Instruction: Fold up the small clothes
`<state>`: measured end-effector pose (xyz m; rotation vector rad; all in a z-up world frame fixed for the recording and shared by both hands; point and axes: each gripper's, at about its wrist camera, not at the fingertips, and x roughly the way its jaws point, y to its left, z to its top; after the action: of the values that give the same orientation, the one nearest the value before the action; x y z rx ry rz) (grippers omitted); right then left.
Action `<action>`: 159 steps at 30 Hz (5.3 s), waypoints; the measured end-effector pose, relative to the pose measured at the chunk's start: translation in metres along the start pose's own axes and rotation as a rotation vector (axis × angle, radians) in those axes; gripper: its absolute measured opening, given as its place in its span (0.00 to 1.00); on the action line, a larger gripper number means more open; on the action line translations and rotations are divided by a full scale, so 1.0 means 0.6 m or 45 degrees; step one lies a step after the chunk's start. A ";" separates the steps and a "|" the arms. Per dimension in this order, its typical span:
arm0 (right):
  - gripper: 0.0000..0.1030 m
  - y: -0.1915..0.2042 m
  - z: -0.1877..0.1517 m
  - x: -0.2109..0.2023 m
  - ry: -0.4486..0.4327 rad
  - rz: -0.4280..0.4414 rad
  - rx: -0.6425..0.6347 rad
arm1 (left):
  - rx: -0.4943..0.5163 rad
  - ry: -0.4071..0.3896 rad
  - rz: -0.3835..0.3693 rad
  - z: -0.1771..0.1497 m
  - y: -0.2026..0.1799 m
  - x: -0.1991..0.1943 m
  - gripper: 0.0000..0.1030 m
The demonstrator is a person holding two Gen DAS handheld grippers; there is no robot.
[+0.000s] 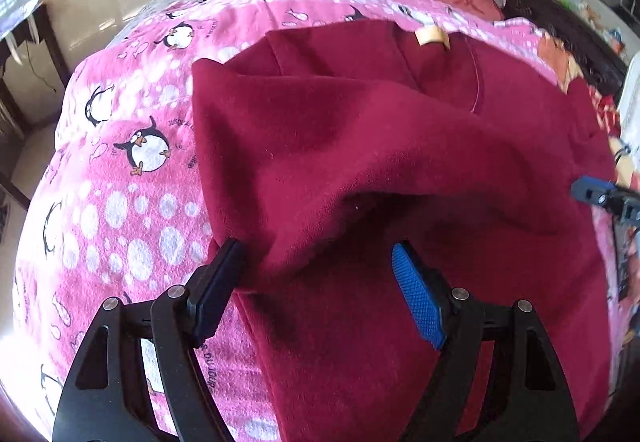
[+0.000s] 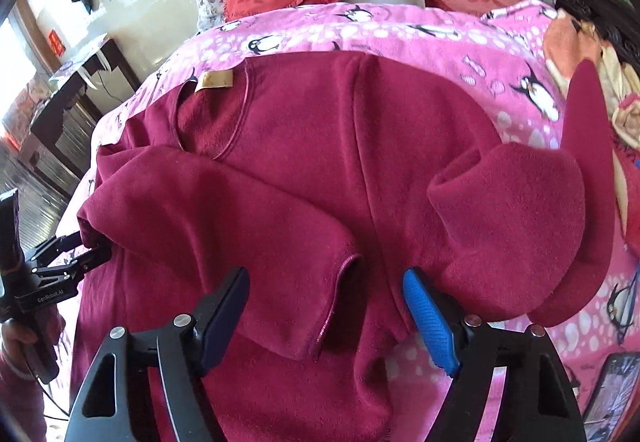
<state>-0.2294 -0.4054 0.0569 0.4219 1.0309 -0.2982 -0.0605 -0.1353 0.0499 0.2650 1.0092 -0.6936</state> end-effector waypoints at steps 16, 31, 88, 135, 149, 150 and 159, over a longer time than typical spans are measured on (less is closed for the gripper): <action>0.06 0.055 0.077 -0.106 -0.392 -0.134 -0.252 | -0.282 -0.219 -0.057 0.045 0.054 -0.082 0.75; 0.24 -0.020 0.079 -0.068 -0.316 -0.203 -0.014 | -0.271 -0.038 0.058 0.045 0.043 0.023 0.75; 0.11 -0.399 0.095 -0.077 -0.218 -0.302 0.663 | -0.185 -0.008 0.010 0.044 -0.060 0.016 0.75; 0.48 0.142 0.025 -0.008 0.046 0.555 -0.306 | -0.387 -0.197 -0.047 0.053 0.046 -0.048 0.75; 0.48 0.008 -0.003 -0.054 0.011 0.499 -0.074 | -0.003 0.020 -0.026 0.131 -0.037 0.074 0.39; 0.49 -0.002 -0.003 -0.053 0.013 0.499 -0.047 | -0.007 0.021 -0.014 0.132 -0.037 0.074 0.28; 0.48 -0.005 0.031 -0.036 -0.015 0.525 -0.040 | -0.279 -0.175 -0.155 0.115 0.016 -0.056 0.10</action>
<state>-0.2274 -0.4160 0.0835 0.5910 0.9113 0.0847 -0.0186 -0.1493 0.1135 -0.0355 0.9660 -0.6951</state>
